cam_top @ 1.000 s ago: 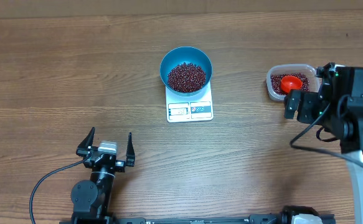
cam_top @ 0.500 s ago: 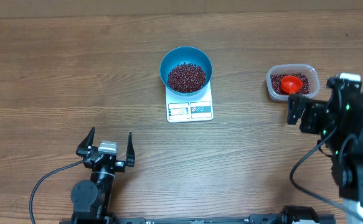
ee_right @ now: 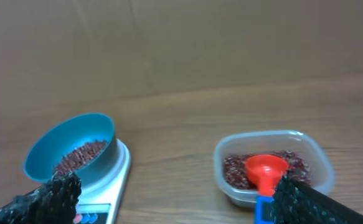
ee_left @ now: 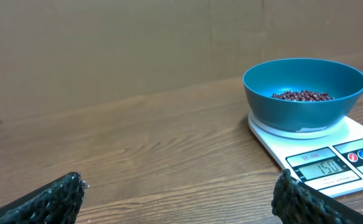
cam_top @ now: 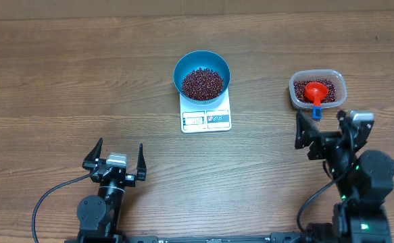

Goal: Scoop item into bowl and weigh 150g on scale

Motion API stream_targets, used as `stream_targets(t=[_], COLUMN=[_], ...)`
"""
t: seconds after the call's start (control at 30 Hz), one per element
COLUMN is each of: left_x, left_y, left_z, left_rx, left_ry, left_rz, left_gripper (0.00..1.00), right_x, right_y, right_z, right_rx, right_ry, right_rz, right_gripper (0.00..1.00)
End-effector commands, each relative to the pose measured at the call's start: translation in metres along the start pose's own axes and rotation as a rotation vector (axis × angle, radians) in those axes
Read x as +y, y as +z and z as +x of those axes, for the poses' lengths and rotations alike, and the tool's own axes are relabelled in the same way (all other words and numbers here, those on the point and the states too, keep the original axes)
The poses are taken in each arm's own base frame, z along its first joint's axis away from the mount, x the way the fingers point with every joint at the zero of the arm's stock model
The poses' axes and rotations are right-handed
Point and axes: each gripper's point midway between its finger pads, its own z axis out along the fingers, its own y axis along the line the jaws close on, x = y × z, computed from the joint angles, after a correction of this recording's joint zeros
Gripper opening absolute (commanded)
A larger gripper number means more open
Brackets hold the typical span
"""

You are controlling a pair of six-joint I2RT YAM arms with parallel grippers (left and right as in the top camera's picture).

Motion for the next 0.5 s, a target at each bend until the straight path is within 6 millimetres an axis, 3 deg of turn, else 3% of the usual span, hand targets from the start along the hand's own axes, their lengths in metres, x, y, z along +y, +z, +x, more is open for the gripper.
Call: stream_targets(t=[0.0,0.2,0.47], left_x=[0.002,0.002,0.002], left_y=[0.0,0.0,0.0], left_z=[0.001,0.001,0.001], left_rx=[0.0,0.0,0.0], left_ry=[-0.015,-0.015,-0.015], left_rz=[-0.013,-0.013,-0.013], left_gripper=[0.99,0.99,0.99], right_x=[0.006,0.007,0.004], right_y=[-0.001,-0.006,-0.011], right_z=[0.016,0.019,0.036], right_rx=[-0.037,-0.154,-0.18], right_ry=[0.087,0.077,0.098], right_rz=[-0.055,-0.079,-0.08], right_gripper=[1.0,1.0,1.0])
